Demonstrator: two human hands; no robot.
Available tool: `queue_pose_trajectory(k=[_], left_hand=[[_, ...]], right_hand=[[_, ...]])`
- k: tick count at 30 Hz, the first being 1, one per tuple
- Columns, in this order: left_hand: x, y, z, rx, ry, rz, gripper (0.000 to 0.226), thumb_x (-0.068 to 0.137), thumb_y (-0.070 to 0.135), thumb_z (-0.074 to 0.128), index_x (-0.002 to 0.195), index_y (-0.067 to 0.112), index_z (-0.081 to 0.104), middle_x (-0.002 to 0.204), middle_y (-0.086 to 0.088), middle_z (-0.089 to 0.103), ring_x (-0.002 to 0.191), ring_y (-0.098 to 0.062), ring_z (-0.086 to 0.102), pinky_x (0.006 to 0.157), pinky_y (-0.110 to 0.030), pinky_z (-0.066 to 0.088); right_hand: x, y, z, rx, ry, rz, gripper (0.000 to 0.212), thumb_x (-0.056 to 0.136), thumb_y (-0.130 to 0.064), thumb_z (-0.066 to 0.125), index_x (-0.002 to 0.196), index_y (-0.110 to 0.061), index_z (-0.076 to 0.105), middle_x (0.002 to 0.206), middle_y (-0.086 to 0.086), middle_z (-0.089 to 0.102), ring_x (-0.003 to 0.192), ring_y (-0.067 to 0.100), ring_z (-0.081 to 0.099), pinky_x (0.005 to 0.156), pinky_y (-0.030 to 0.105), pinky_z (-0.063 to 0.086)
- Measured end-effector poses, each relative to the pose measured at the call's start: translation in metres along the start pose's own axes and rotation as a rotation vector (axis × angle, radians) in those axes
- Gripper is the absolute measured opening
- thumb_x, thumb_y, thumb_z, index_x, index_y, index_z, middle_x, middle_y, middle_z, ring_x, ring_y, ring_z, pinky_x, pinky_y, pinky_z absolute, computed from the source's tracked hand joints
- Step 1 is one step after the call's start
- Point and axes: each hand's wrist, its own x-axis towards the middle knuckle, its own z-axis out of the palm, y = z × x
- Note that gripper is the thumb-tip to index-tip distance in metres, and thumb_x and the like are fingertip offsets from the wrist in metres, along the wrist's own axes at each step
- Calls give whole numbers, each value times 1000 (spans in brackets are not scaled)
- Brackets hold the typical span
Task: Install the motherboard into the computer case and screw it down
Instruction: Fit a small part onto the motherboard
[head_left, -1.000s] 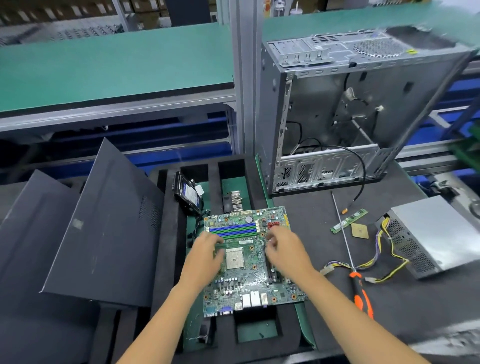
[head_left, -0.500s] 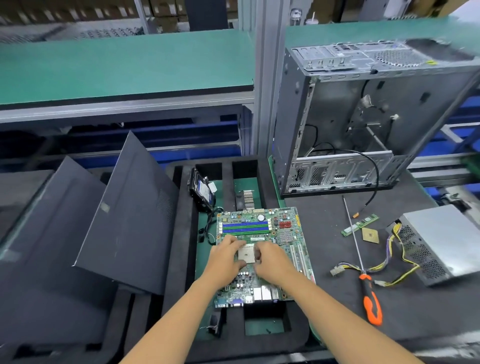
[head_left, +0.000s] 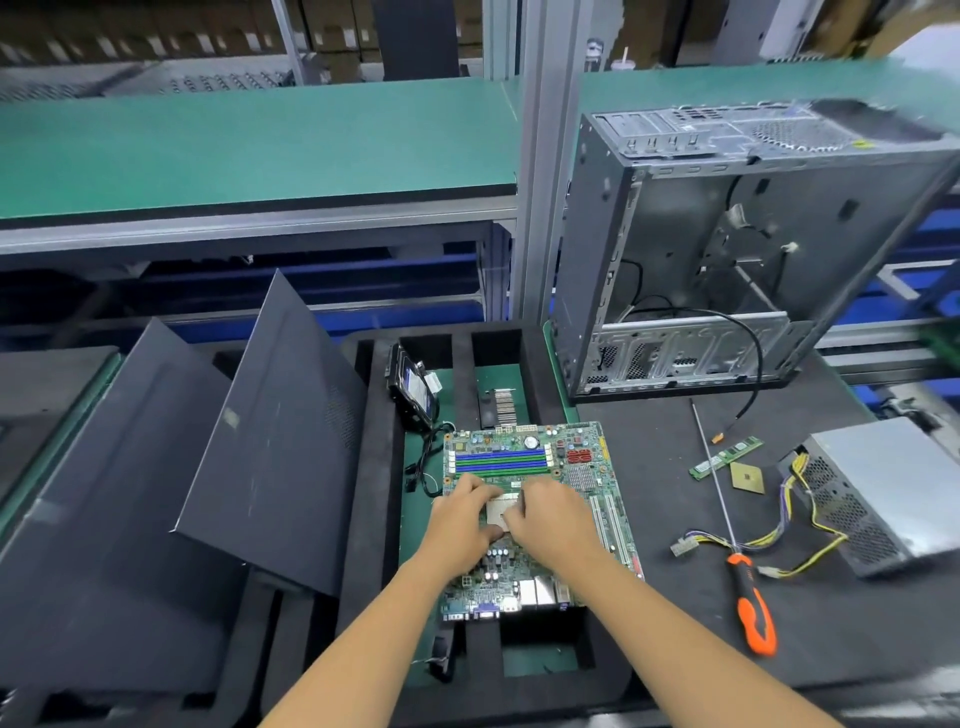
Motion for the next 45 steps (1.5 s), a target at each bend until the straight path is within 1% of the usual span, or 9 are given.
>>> queue_pose_trajectory(k=[4,9,16,25,31,35,38,41,45], left_hand=[[2,-1,0,13,-3,1,51,86,26,68,133,24,48,122,11,42,107,-13,46,95,-23,22],[2,-1,0,23,-5,1,53,86,26,68,134,25,46,125,9,41,109,-17,46,99,-28,26],[2,-4,1,2,-17,-10,51,86,28,68,133,27,47,125,10,40,110,-18,44,99,-27,26],[3,-1,-3,11,-39,-2,51,84,28,69,131,26,48,119,11,40,108,-13,46,98,-26,23],[9,9,-11,-13,-66,2,45,86,36,63,127,22,50,111,11,37,96,-12,47,88,-29,39],[14,32,-15,-99,24,42,34,89,32,62,120,20,53,109,12,41,91,-7,48,84,-26,43],[20,58,-17,-110,135,127,21,90,23,60,110,20,56,105,10,47,87,-5,46,79,-20,39],[34,96,-18,-133,162,248,9,89,15,57,96,20,59,92,11,49,81,0,45,71,-15,37],[59,148,-4,-119,43,337,10,86,12,52,88,17,61,85,8,53,78,-10,51,70,-27,41]], right_hand=[[13,4,-10,22,62,-12,21,98,-24,40,91,-10,55,89,5,60,74,23,58,61,32,44],[24,5,-15,163,37,-3,21,98,-20,44,96,-9,62,87,7,65,75,23,60,67,39,53],[26,2,-6,177,-2,41,23,100,-17,40,99,-7,61,80,8,61,67,24,53,58,34,42],[24,7,-12,285,-65,6,20,98,-18,43,101,-8,61,81,7,63,62,18,53,55,30,43],[20,13,-26,390,-45,-24,13,90,-27,54,92,-17,62,83,-4,62,73,15,58,67,34,51],[21,36,-48,398,149,73,11,87,-14,52,87,-14,62,77,0,63,70,20,59,60,33,50],[21,67,-66,359,272,221,10,86,-8,51,85,-12,60,75,3,61,66,23,56,51,27,38],[20,98,-79,271,266,367,11,86,-5,51,92,-7,59,87,11,64,76,29,57,59,30,41],[17,131,-88,141,217,478,16,84,-6,56,100,-2,57,105,17,62,100,37,59,73,36,45]])
